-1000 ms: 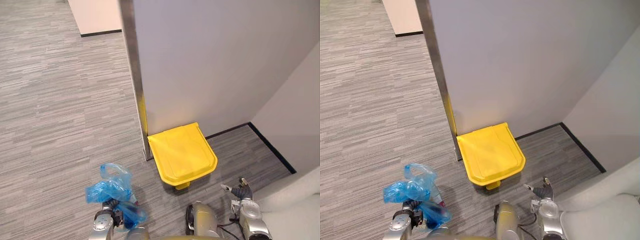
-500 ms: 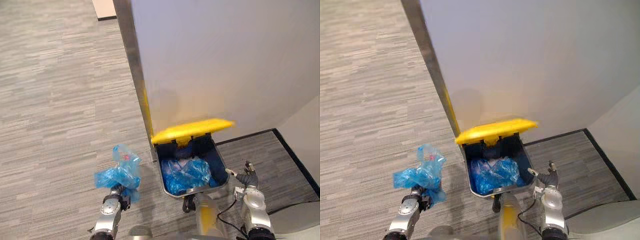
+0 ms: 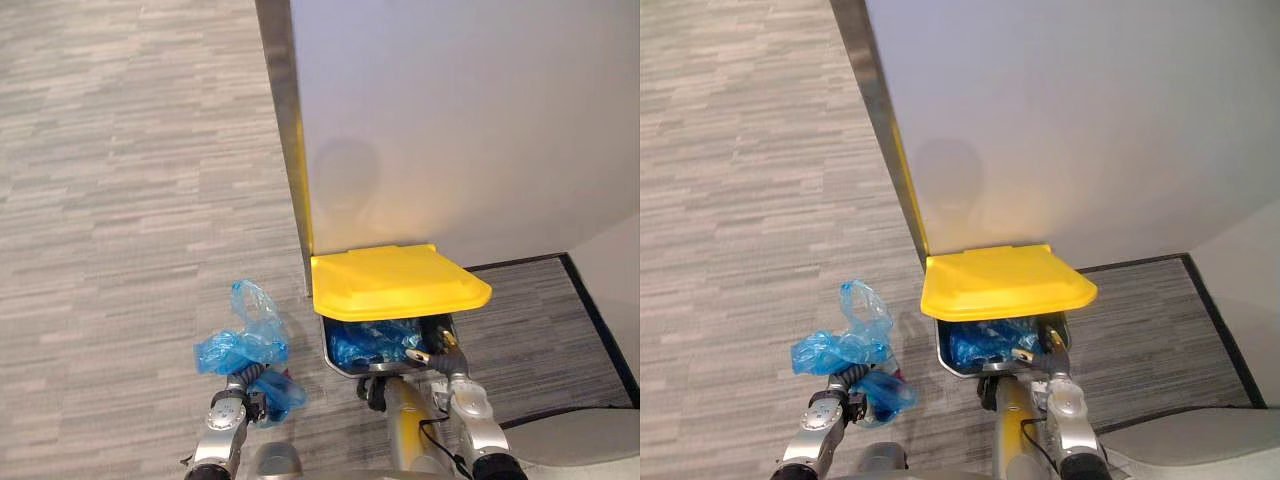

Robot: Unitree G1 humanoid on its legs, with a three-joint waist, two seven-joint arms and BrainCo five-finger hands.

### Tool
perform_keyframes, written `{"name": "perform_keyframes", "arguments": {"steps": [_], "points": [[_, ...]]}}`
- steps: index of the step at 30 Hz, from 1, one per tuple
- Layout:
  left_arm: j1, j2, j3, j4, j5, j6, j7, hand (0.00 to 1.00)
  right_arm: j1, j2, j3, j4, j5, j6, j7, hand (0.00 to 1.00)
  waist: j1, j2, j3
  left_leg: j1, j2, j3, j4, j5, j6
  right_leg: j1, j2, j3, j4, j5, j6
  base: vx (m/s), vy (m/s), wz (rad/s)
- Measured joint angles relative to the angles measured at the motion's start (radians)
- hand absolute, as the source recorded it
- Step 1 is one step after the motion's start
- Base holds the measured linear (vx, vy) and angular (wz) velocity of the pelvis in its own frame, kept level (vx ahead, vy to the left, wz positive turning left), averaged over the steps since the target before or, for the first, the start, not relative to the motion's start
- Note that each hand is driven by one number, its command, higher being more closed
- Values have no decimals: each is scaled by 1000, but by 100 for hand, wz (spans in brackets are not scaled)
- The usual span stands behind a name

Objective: Gather rubbish on tea table into small bin, then transfer packed bag to large trash can.

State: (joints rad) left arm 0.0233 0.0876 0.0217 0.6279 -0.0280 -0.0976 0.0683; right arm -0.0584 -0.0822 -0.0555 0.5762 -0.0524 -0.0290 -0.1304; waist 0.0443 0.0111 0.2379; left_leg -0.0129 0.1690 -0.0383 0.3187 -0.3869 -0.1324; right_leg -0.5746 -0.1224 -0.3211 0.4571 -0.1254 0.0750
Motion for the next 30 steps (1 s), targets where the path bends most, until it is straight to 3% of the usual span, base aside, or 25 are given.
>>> {"name": "perform_keyframes", "arguments": {"steps": [2,4,6,11,20,30], "points": [[-11,4,-2,-6,0,-4,6,100,-67,-19,44,-2,0,-1,0,0,6,8,12,-44,6,-39,16,26,-14,-5,-21,-34,12,-16,18,20,-108,64],[-46,8,-3,-12,-2,-18,23,100,-161,-51,73,-3,1,-10,-2,0,27,18,41,-69,15,-46,21,45,-19,-13,-20,-41,13,-29,28,-18,-132,48],[-68,18,-3,-37,-9,-32,30,100,-251,-89,73,-2,2,-13,-3,0,28,24,55,-127,25,-43,31,46,-17,-44,-13,-41,-3,-30,29,-73,-115,49],[-102,56,-11,-44,-60,-45,46,100,-407,-182,72,19,8,-13,-35,0,28,3,119,-161,26,-62,16,40,-12,-64,1,-8,-10,-13,14,-105,-98,27],[-104,77,-28,-51,-80,-47,45,100,-550,-332,102,66,52,-12,-45,0,24,-5,125,-197,27,-90,18,43,-16,-66,40,0,-97,39,-7,-21,-23,-5],[-101,115,-59,-124,-88,-65,40,100,-588,-363,109,70,55,-8,-43,0,22,-17,142,-180,21,-80,48,41,-17,-11,47,14,-151,74,-15,-4,17,-1]]}}
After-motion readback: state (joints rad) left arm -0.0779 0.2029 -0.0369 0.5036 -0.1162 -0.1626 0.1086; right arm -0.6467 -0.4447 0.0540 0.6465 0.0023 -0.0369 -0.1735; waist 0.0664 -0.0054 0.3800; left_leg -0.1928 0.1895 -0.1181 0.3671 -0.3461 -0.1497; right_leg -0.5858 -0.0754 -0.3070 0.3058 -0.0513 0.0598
